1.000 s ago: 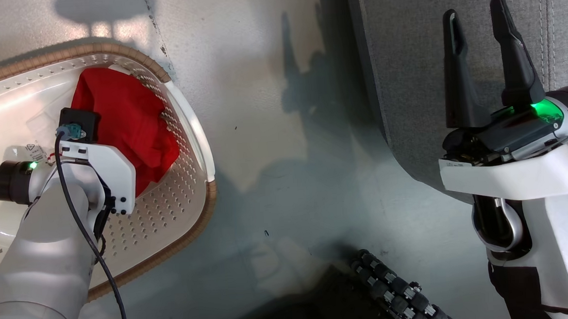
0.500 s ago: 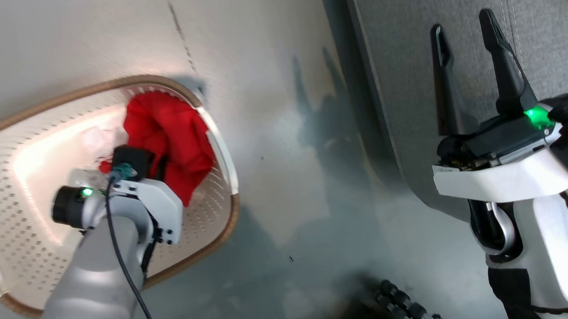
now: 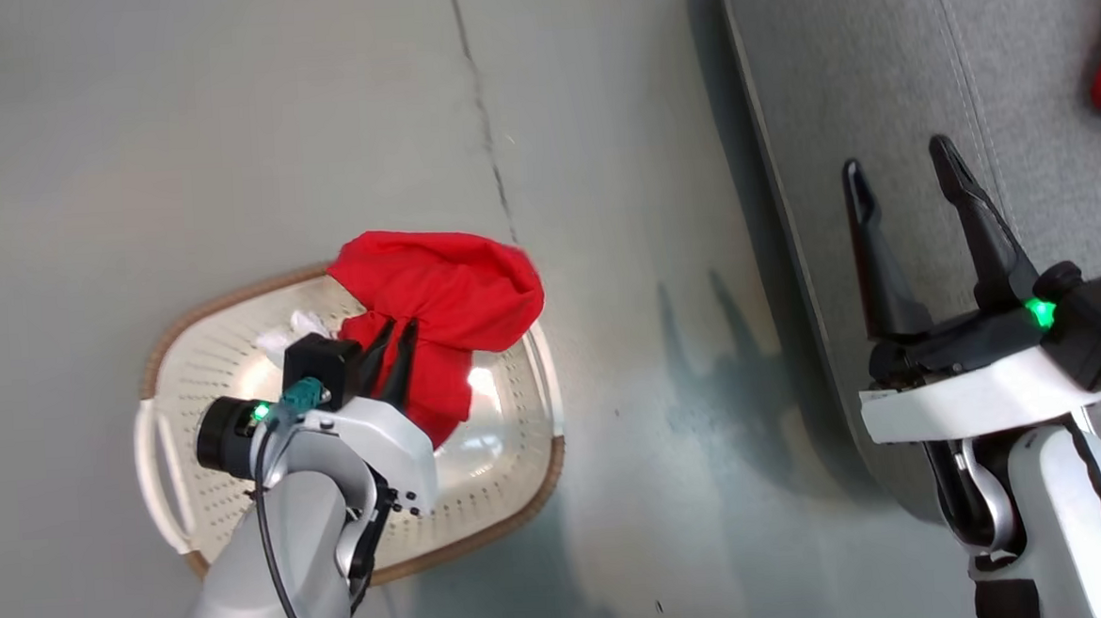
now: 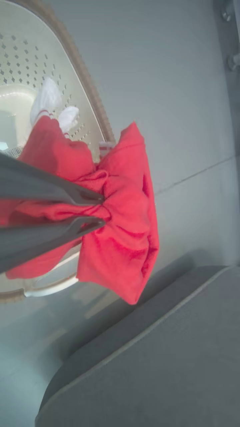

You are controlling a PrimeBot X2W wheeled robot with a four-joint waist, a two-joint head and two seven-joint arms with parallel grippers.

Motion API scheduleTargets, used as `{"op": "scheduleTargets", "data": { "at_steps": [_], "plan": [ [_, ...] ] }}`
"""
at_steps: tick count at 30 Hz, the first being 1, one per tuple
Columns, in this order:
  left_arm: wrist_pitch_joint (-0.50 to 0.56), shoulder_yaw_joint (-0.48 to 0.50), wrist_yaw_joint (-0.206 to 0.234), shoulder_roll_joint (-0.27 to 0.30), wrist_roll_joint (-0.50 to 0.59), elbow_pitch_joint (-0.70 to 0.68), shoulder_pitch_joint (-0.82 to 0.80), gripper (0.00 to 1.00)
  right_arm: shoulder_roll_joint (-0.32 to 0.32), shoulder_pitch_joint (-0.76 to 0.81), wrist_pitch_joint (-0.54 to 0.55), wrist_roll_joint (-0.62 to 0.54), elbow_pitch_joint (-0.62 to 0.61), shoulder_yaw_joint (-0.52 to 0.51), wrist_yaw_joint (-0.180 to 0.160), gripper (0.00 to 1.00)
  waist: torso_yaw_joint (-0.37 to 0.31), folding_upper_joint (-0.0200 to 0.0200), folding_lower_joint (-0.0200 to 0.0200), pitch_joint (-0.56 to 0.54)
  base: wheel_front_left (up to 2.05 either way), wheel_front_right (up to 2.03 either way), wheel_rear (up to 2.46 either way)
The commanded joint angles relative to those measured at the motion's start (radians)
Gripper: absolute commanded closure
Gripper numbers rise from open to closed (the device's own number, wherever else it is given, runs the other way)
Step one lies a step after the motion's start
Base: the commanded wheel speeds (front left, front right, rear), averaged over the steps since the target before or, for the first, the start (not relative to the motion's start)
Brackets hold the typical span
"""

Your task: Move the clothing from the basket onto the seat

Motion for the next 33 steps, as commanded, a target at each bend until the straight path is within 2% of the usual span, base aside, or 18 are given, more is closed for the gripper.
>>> {"op": "scheduleTargets", "data": {
  "at_steps": [1,15,27,33],
  "plan": [
    [-0.005,0.022,0.011,0.004,0.017,-0.056,0.035,1.00,-0.009,0.023,0.015,-0.009,-0.009,-0.012,0.000,0.00,0.066,0.0000,0.0000,-0.093,0.00,0.00,0.00],
    [-0.005,0.171,0.027,0.015,0.120,-0.453,0.229,1.00,-0.009,0.134,0.104,-0.033,-0.048,-0.061,0.000,0.00,0.144,0.0000,0.0000,-0.297,0.00,0.00,0.00],
    [-0.005,0.251,0.015,0.022,0.180,-0.728,0.338,1.00,0.000,0.249,0.159,-0.050,-0.059,-0.079,0.000,0.00,0.152,0.0000,0.0000,-0.477,0.00,0.00,0.00],
    [-0.005,0.258,0.014,0.033,0.186,-0.839,0.411,1.00,0.006,0.304,0.189,-0.058,-0.076,-0.072,0.000,0.00,0.148,0.0000,0.0000,-0.545,0.00,0.00,0.00]
  ]
}}
